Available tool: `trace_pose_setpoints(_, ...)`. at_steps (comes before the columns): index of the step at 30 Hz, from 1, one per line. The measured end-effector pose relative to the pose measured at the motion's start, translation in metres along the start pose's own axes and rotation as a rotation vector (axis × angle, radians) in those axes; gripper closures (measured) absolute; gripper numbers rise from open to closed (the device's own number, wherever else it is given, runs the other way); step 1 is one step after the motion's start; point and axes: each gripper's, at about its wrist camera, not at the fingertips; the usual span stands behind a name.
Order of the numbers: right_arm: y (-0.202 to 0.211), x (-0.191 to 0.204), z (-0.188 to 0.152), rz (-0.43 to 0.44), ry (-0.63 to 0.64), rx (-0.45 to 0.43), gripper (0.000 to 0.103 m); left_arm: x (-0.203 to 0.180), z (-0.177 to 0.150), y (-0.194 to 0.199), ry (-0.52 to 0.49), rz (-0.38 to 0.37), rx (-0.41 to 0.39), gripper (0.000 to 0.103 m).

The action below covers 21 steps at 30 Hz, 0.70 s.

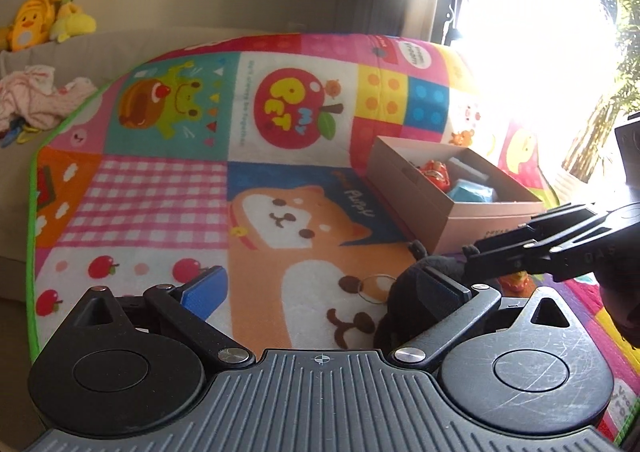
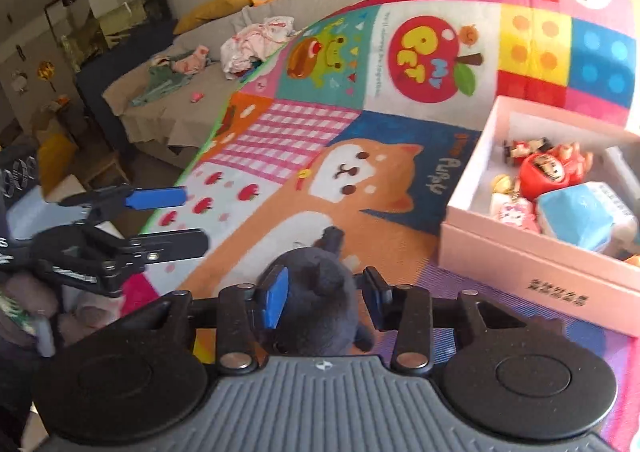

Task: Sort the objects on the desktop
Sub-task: 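Close the right tool on the plush cat while the left tool holds it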

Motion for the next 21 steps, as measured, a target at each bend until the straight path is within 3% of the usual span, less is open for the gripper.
trace_pose_setpoints(2, 0.001, -0.001, -0.001, -0.049, 0.025, -0.022, 0.057, -0.007, -0.005, -0.006, -0.018, -0.027, 0.031, 0.000)
trace_pose_setpoints(6, -0.002, 0.006, -0.003, -0.237, 0.147, -0.056, 0.053, -0.035, -0.022, -0.025, -0.132, -0.105, 0.130, 0.000)
trace_pose_setpoints(9, -0.005, 0.002, -0.009, -0.278, 0.186, -0.035, 0.052, -0.052, -0.031, -0.047, -0.196, -0.061, 0.185, 0.000)
trace_pose_setpoints(13, 0.005, -0.002, -0.022, -0.363, 0.239, -0.075, 0.039, -0.058, -0.023, -0.069, -0.201, 0.000, 0.176, 0.000)
trace_pose_setpoints(15, 0.015, -0.005, -0.027, -0.339, 0.245, -0.094, 0.022, -0.057, -0.013, -0.075, -0.176, 0.032, 0.149, 0.000)
trace_pose_setpoints(16, 0.020, -0.005, -0.030, -0.323, 0.243, -0.105, 0.018, -0.056, -0.004, -0.078, -0.148, 0.039, 0.132, 0.000)
trace_pose_setpoints(19, 0.026, 0.001, -0.036, -0.306, 0.275, -0.118, 0.016, -0.052, 0.017, -0.085, -0.071, 0.035, 0.104, 0.000)
trace_pose_setpoints(21, 0.018, 0.013, -0.039, -0.331, 0.331, -0.123, 0.015, -0.055, 0.025, -0.093, -0.073, 0.031, 0.112, 0.000)
Point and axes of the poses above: each gripper's, at about its wrist camera, not at the fingertips, and y roughly against the way its jaws point, x to its left, z to its top, and after that the axes turned 4 degrees about y, right-handed
